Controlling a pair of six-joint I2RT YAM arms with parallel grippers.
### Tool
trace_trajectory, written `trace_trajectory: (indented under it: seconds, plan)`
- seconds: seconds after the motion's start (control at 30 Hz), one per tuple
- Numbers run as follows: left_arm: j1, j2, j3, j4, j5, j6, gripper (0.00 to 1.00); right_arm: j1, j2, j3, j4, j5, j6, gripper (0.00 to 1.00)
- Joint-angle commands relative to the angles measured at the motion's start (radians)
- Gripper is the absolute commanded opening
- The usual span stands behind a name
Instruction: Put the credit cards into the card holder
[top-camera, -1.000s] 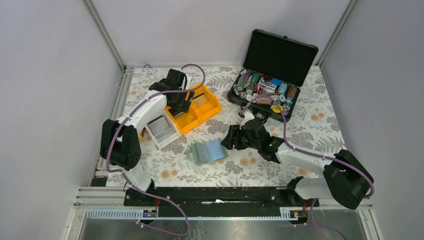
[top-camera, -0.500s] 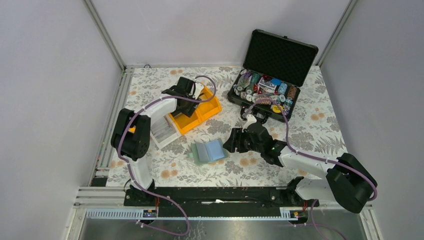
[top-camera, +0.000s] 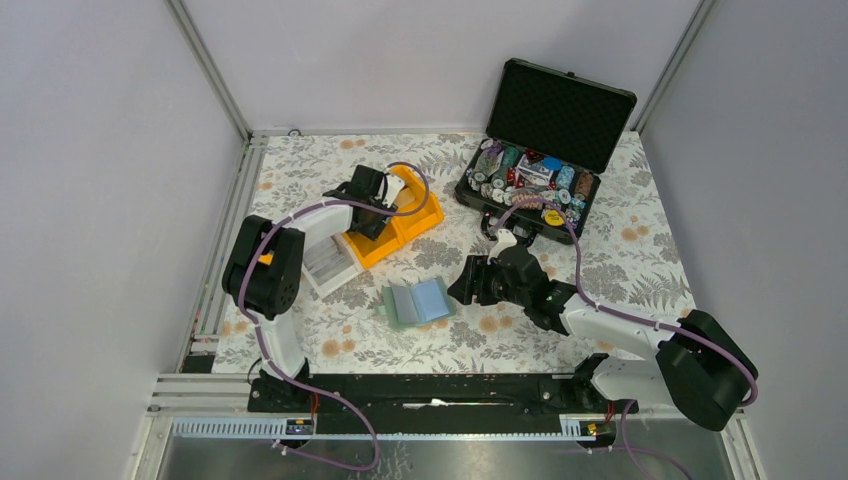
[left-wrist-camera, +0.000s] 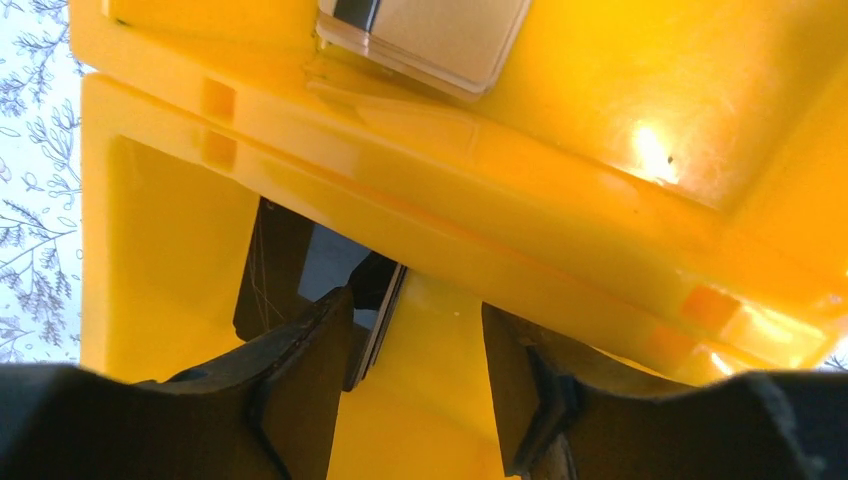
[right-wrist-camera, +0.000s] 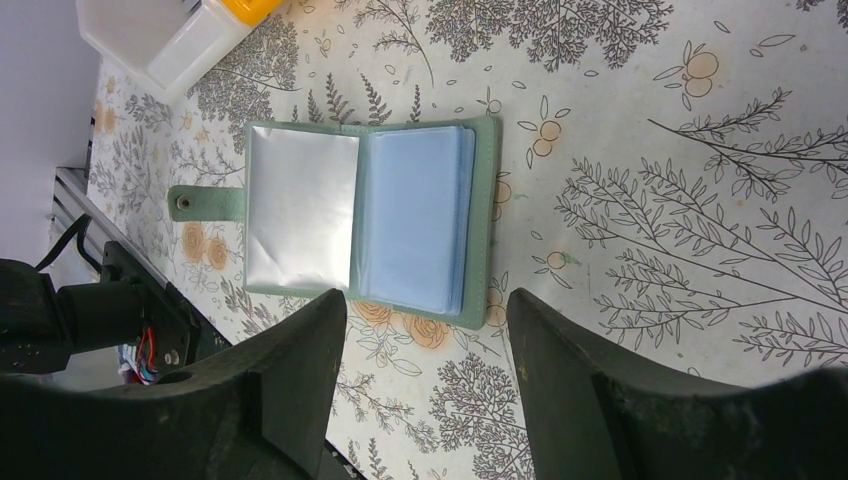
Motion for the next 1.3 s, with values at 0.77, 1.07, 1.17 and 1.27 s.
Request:
trace_trajectory:
  seconds: [0.77, 1.07, 1.17, 1.27]
  plan:
    - [-0.009, 0.018, -0.022, 0.087, -0.037, 0.010, 0.31, -0.007, -0.022, -0.017, 0.020, 0.000, 0.021, 0.68]
    - [-0.060, -0.022, -0.083, 0.129, -0.104, 0.025, 0.23, -0.008, -0.040, -0.035, 0.028, 0.004, 0.032, 0.68]
    - [-0.062, -0.021, -0.081, 0.141, -0.136, 0.031, 0.42, -0.007, -0.047, -0.039, 0.028, 0.004, 0.036, 0.68]
    - [-0.056, -0.027, -0.084, 0.160, -0.156, 0.041, 0.50, -0.008, -0.054, -0.046, 0.028, 0.006, 0.038, 0.68]
